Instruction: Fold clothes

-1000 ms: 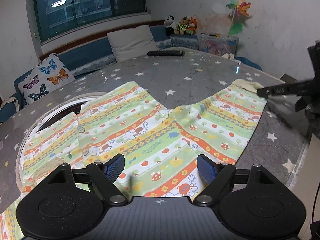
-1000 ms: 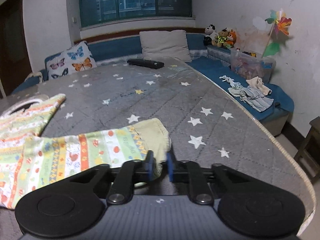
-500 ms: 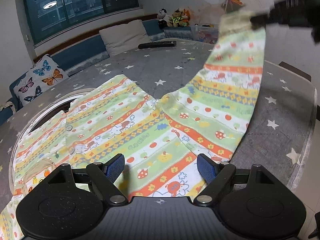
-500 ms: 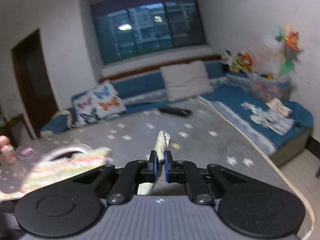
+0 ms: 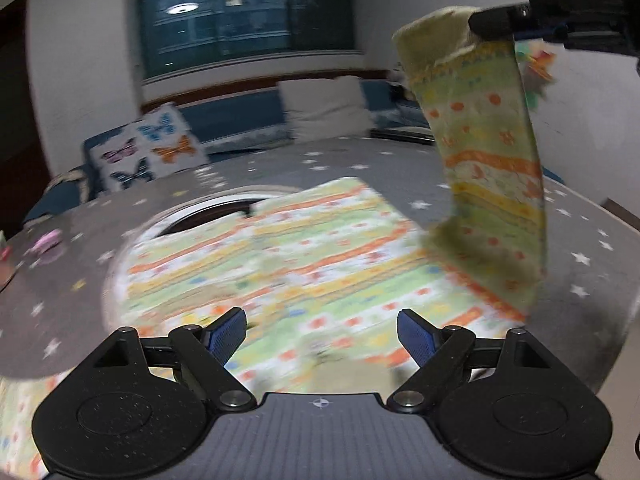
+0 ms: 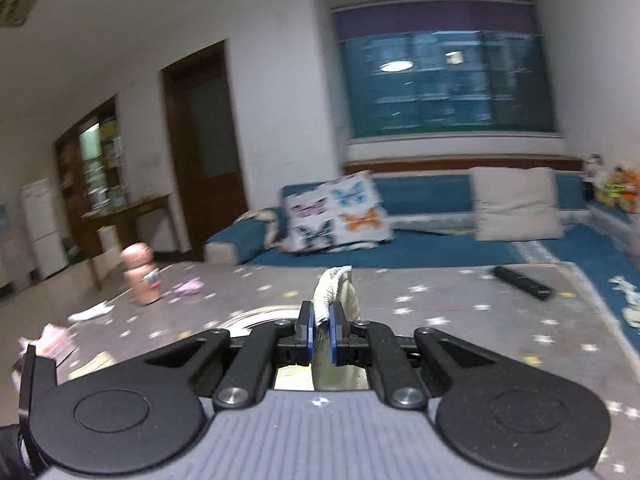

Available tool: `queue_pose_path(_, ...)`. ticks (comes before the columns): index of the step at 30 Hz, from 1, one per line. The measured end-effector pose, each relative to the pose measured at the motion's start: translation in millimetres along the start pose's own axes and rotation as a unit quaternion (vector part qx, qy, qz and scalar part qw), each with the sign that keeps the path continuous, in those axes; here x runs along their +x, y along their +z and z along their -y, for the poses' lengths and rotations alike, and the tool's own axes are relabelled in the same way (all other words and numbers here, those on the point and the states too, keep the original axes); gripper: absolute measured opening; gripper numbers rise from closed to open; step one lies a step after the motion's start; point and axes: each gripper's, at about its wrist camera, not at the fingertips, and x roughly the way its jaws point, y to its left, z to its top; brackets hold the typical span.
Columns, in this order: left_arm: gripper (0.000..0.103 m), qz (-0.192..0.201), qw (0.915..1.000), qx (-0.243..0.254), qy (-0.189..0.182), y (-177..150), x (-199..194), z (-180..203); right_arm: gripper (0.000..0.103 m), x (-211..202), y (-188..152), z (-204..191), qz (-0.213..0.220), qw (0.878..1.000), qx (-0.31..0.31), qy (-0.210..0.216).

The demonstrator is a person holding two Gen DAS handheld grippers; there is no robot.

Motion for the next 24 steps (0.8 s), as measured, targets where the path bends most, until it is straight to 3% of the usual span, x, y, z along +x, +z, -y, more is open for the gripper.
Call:
queue_pose_path(12,0.090,-0.010,0.9964,-0.069,0.047,-34.1,-23.7,-55.9,0.006,81.8,-33.0,-89.8,-0.088,0.991,-0.055,0.085)
queue_pose_path(24,0.095,-0.010,0.9950,-0.085,0.053,-36.6,-26.5,-62.2,0.012,109.4,-75.1,-122.9,-0.147,0.978,-0.085,0.125)
